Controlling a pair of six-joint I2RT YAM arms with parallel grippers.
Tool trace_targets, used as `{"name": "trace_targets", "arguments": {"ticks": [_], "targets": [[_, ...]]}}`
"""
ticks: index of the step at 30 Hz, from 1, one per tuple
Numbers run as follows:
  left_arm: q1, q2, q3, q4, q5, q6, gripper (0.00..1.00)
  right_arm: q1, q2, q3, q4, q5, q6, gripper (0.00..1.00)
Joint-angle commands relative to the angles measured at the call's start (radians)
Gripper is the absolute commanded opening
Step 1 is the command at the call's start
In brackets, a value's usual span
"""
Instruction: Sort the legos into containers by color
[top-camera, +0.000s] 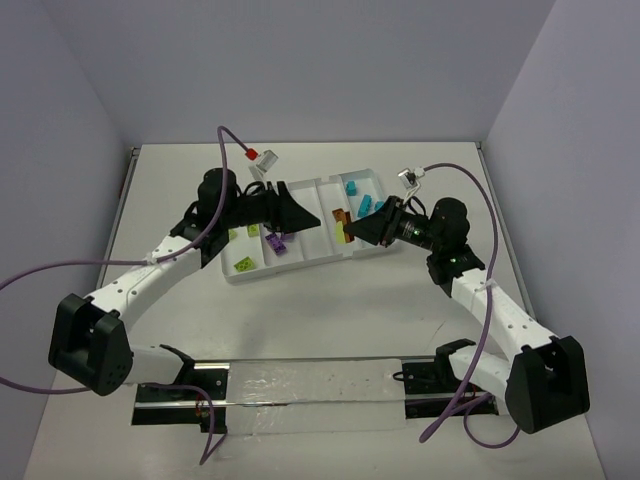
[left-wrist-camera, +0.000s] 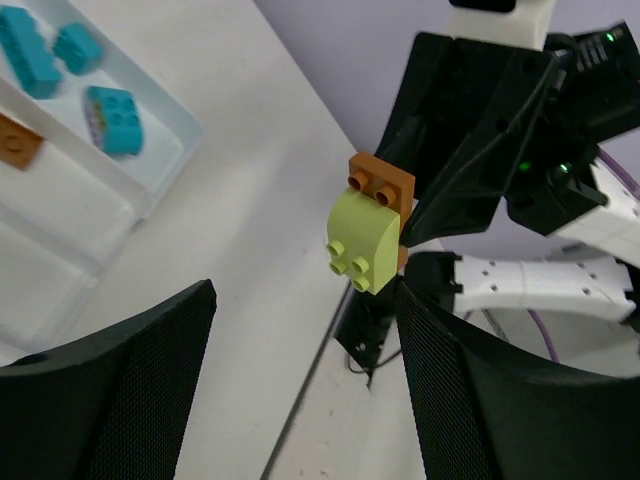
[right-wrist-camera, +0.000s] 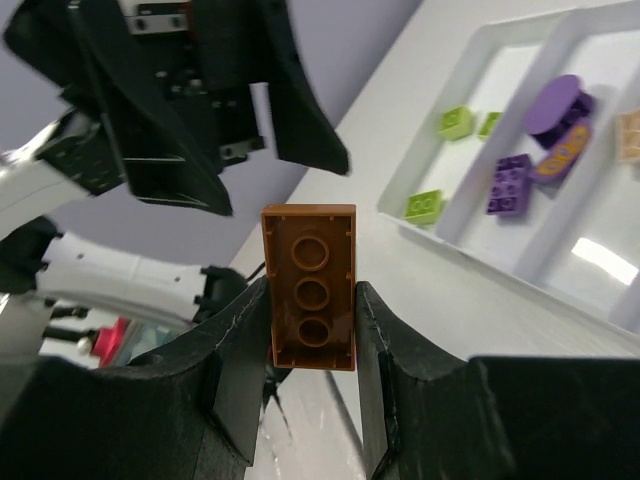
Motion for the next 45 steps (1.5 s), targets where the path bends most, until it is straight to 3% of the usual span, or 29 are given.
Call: {"name": "trace_targets", "arguments": {"ticks": [1,15,27,29,31,32,33,34,45], "targets": [[-0.002,0.013,-0.017,0.193,0.205,-0.050,0.80,0.024,0.011,0.033,0.189,-0.110,0.066,0.00],[-0.066,0.038,-0.081,0.411,0.297,-0.163,0.63,0.084,0.056,0.063,0.252,-0.129,0.111,0.00],[-0.080,0.050,-0.110,0.499,0.308,-0.216,0.56,0.104,0.074,0.073,0.271,-0.122,0.126,0.00],[-0.081,0.055,-0.106,0.513,0.307,-0.230,0.47,0.108,0.077,0.075,0.270,-0.120,0.126,0.00],[-0.081,0.061,-0.103,0.517,0.304,-0.236,0.25,0.109,0.077,0.073,0.268,-0.121,0.124,0.00],[-0.081,0.061,-0.103,0.510,0.303,-0.236,0.24,0.109,0.077,0.073,0.267,-0.121,0.124,0.00],[-0.081,0.068,-0.096,0.492,0.302,-0.231,0.08,0.109,0.075,0.072,0.263,-0.115,0.120,0.00],[-0.081,0.073,-0.093,0.480,0.301,-0.228,0.00,0.109,0.073,0.072,0.259,-0.110,0.117,0.00],[-0.035,-0.017,-0.181,0.360,0.263,-0.141,0.00,0.086,0.008,0.086,0.068,0.036,0.000,0.00]]}}
